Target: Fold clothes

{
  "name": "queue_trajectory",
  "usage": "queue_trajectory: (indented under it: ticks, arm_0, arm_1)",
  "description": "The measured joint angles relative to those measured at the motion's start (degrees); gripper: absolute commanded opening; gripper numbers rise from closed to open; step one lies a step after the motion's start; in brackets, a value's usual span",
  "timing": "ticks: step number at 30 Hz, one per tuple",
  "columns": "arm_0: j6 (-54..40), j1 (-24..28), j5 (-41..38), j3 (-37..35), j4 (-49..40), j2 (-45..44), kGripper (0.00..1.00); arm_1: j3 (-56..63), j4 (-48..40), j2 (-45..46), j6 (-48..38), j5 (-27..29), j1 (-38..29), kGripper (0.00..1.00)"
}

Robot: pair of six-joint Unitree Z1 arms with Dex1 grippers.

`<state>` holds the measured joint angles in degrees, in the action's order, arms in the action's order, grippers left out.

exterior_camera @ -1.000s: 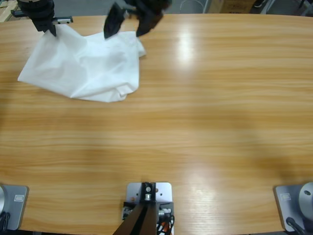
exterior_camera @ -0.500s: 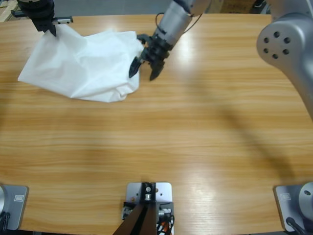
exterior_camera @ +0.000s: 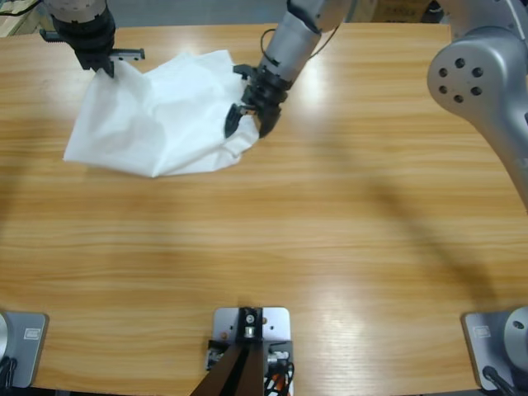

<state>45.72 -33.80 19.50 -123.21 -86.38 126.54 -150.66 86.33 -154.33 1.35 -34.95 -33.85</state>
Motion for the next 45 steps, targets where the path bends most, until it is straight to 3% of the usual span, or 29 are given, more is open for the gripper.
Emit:
queue_trajectory:
  ticks: [6, 20, 27, 34, 45]
  arm_0:
    - [0.1, 0.0, 0.0, 0.3, 0.0, 0.0, 0.0]
    - [0.1, 0.0, 0.0, 0.3, 0.0, 0.0, 0.0]
    - [0.1, 0.0, 0.1, 0.3, 0.0, 0.0, 0.0]
    - [0.1, 0.0, 0.1, 0.6, 0.0, -0.1, 0.0]
    - [0.0, 0.0, 0.4, 0.7, 0.0, -0.1, 0.0]
  arm_1:
    - [0.0, 0.0, 1.3, 1.9, 9.1, -0.2, 0.991]
    - [0.0, -2.9, 4.7, 5.0, 11.1, -3.9, 0.977]
    - [0.0, -10.8, 7.1, 7.6, 16.2, -4.3, 0.978]
    - [0.0, -21.5, 5.3, 6.2, 13.8, -4.3, 0.931]
    - [0.0, -22.4, -0.6, 5.6, 10.6, -3.2, 0.913]
